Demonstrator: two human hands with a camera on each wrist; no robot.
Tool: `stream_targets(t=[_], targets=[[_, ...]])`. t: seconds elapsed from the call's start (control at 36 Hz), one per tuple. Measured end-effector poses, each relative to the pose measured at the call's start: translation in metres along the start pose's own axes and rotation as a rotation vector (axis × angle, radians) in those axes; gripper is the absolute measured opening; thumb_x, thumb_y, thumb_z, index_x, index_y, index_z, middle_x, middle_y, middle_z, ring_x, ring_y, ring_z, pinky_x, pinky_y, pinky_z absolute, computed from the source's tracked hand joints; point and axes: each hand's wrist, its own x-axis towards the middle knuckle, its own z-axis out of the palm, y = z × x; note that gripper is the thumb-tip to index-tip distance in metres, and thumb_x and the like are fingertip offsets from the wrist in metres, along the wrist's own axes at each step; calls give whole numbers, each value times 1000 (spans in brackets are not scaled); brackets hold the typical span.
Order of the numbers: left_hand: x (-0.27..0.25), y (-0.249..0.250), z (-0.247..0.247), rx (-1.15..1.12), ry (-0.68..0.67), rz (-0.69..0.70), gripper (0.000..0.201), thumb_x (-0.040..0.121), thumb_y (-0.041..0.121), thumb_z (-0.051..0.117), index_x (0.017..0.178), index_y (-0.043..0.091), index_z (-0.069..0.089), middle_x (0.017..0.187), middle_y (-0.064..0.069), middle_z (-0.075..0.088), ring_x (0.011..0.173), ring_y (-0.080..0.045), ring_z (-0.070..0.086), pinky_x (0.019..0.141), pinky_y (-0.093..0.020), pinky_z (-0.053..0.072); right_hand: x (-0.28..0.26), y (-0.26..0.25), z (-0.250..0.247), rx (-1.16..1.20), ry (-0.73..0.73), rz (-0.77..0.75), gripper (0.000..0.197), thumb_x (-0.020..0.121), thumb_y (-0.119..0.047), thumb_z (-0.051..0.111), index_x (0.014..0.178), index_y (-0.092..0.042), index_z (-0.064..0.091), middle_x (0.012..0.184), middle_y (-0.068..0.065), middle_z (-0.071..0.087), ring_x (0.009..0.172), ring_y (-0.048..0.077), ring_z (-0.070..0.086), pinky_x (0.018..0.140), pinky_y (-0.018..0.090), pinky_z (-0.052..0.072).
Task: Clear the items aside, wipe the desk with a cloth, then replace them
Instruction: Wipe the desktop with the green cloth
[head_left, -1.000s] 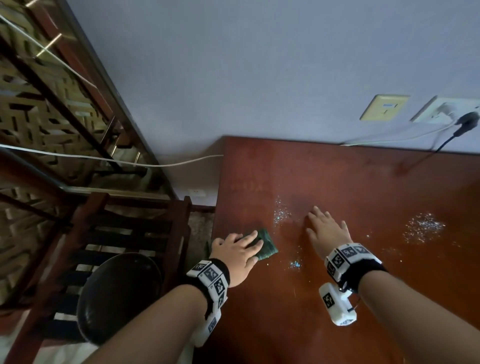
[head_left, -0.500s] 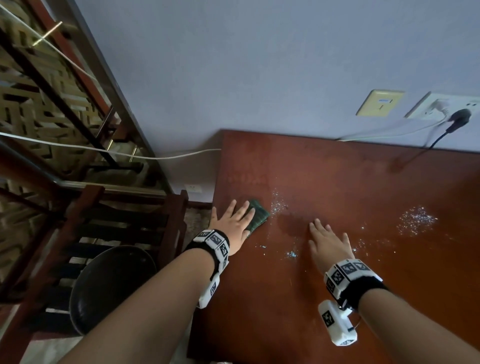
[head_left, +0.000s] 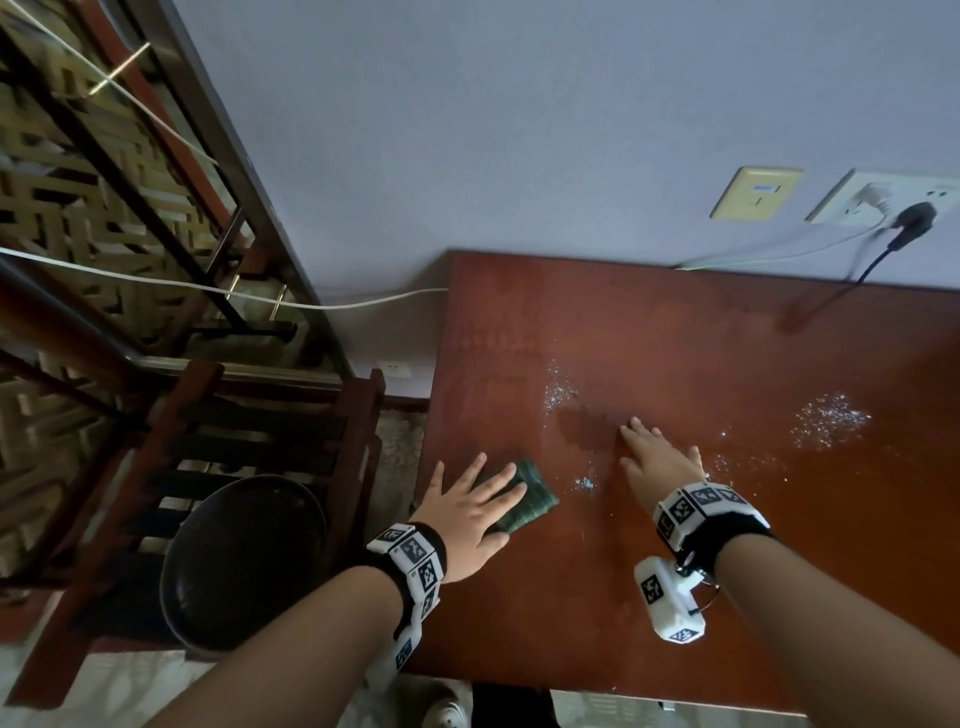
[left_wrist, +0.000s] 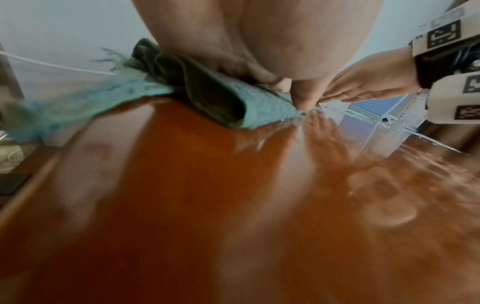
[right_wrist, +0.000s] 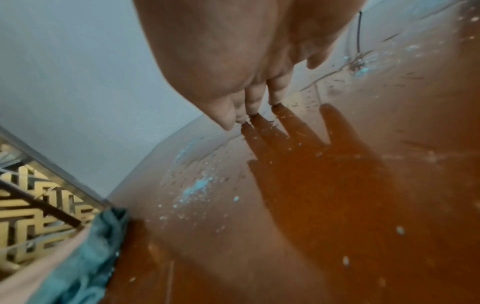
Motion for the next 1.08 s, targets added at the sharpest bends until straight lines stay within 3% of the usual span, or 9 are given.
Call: stream_targets(t=[0.11,0.25,0.47,0.64,0.81,1.08], targets=[[-21,6,13,-28,-8,9,62,105,47,28,156,39,-7,160,21,-24,146,-16,-30,117,-62,-11,-19,-1,8,50,63,13,56,101,-28,35,152,-22,12,160,-8,7,147,10,7,120,46,3],[-31,8,23,2,58,-22,59,107,41,26,156,40,-8,161,20,-21,148,-19,-26,118,-64,-6,-46,-2,23,-56,64,8,58,101,-27,34,153,-20,9,160,-7,7,146,8,9,119,44,1],[-1,6,-10,-110,63,-281,59,108,39,21,156,38,-12,161,18,-24,150,-24,-23,116,-65,-4,-55,-7,33,-134,-48,41,59,99,-23,30,153,-15,6,161,-1,3,147,15,10,120,45,6],[21,10,-30,-132,25,-348,60,108,40,21,156,35,-15,161,14,-27,149,-26,-24,117,-66,-2,-53,-7,33,-127,-75,50,61,99,-24,33,153,-16,5,160,0,0,147,16,8,120,46,6],[28,13,-26,-110,41,-298,61,107,44,23,156,37,-14,161,14,-26,149,-25,-25,117,-65,-3,-54,-4,32,-133,-80,32,61,100,-26,30,153,-18,3,160,-3,-3,147,14,7,120,47,4],[-7,22,12,-3,72,-40,59,107,42,27,156,42,-5,162,18,-20,149,-23,-25,117,-65,-6,-56,1,29,-151,-86,2,58,101,-39,23,153,-21,5,160,-6,-1,147,12,9,119,47,2]])
